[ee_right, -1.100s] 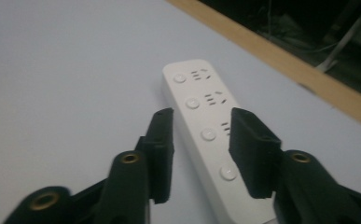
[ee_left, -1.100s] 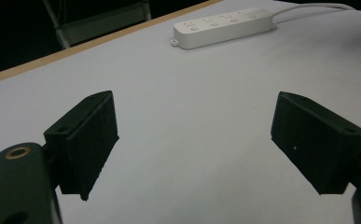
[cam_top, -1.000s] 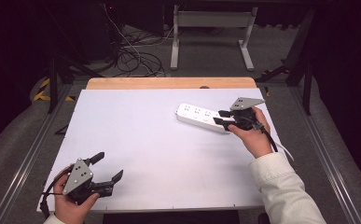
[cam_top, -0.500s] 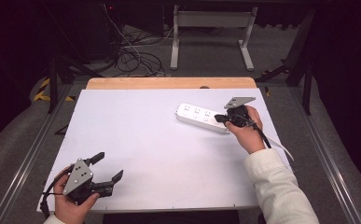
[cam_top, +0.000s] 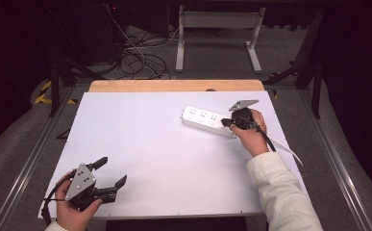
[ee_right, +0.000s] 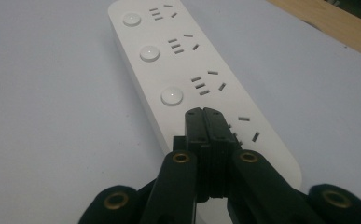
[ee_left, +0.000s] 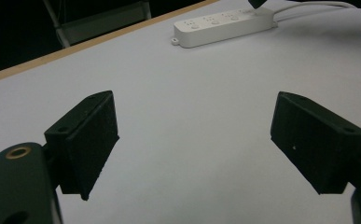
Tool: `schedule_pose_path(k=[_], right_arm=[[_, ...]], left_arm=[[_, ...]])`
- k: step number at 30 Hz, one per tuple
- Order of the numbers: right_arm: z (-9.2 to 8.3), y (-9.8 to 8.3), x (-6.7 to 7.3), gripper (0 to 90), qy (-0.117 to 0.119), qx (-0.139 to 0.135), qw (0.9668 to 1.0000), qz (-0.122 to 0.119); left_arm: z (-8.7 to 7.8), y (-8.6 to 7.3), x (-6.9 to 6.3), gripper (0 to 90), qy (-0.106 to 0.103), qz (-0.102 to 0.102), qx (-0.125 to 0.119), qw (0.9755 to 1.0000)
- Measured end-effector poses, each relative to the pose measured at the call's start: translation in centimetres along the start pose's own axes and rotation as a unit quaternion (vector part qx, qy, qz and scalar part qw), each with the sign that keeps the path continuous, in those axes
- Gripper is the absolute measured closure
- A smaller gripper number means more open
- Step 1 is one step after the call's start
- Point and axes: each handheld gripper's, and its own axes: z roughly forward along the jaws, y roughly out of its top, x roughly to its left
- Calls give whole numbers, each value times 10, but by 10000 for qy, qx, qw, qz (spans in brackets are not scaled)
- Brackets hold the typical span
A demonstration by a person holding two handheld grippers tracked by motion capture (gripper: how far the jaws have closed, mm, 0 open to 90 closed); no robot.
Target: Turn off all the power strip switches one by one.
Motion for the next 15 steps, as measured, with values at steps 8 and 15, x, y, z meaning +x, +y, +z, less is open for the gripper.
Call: schedule_pose_path(k=[8,15], right_arm=[[6,-2,0,900,11,85,10000,21],[9,-3,1,900,-29,136,9999,33]], left_arm=[[0,0,0,156,-15,9,10,10000],[0,0,0,156,-1,0,1,10000]])
